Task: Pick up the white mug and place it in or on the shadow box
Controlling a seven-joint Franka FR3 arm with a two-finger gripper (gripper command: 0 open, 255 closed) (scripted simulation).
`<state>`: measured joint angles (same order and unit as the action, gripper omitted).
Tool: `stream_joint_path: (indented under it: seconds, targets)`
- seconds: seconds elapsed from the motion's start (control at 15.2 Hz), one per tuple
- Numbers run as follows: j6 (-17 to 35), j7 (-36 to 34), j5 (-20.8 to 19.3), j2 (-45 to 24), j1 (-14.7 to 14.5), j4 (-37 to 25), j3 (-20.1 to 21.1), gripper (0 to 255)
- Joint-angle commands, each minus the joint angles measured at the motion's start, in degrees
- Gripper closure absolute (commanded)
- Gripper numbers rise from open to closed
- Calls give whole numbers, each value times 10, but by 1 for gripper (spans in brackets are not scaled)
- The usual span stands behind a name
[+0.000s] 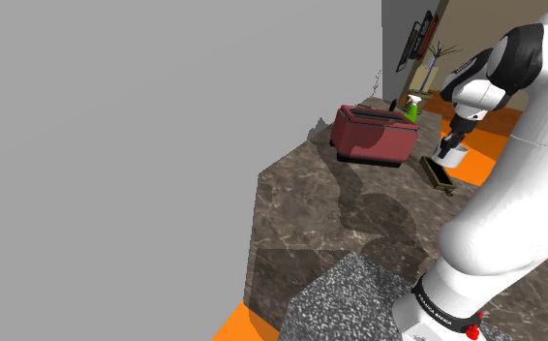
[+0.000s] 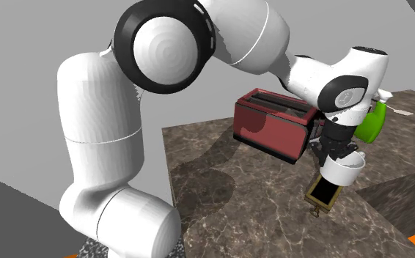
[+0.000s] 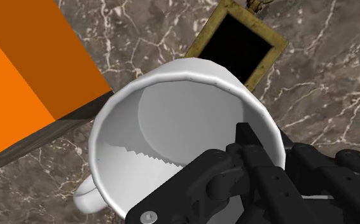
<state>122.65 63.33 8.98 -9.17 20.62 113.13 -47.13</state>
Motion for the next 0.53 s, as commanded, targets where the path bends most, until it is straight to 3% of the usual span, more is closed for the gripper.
stream_joint_path:
  seconds: [0.0, 0.46]
  targets:
    - [14, 7, 9, -9, 3, 8, 2, 255]
    - [41, 20, 28, -27, 9, 23, 8, 255]
